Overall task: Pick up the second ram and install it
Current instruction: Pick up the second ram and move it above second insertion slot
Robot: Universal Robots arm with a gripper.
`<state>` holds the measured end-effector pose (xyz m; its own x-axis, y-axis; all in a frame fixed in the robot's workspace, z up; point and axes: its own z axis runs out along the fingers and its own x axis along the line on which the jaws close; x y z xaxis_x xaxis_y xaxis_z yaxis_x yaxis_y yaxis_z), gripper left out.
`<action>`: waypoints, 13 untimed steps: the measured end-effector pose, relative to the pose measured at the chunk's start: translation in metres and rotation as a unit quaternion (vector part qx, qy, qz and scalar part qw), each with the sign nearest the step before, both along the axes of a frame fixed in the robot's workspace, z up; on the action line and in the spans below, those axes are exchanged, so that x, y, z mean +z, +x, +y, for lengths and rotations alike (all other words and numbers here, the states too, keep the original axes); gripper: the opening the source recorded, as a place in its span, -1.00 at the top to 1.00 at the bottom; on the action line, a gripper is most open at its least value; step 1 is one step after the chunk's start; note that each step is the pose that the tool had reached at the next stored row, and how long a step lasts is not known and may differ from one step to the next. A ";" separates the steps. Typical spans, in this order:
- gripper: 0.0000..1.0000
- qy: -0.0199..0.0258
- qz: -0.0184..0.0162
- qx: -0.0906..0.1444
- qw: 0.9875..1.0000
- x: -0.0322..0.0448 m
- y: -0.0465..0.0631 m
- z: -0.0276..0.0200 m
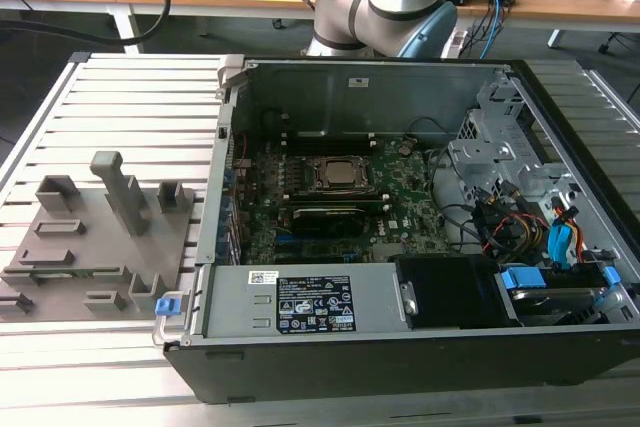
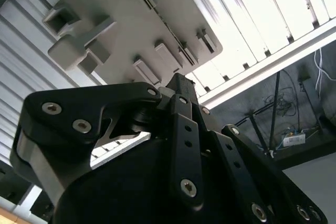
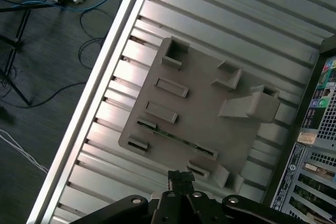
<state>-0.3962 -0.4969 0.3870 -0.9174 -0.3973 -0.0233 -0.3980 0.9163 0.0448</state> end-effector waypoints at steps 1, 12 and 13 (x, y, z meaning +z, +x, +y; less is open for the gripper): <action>0.79 0.000 0.000 0.006 1.000 0.0000 0.000 0.0000; 0.79 0.000 0.000 0.073 0.997 0.0000 0.000 0.0000; 0.79 0.000 0.000 0.079 0.997 0.0001 0.000 0.0000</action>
<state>-0.3962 -0.4969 0.3870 -0.8437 -0.5363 -0.0233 -0.5368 0.8426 0.0447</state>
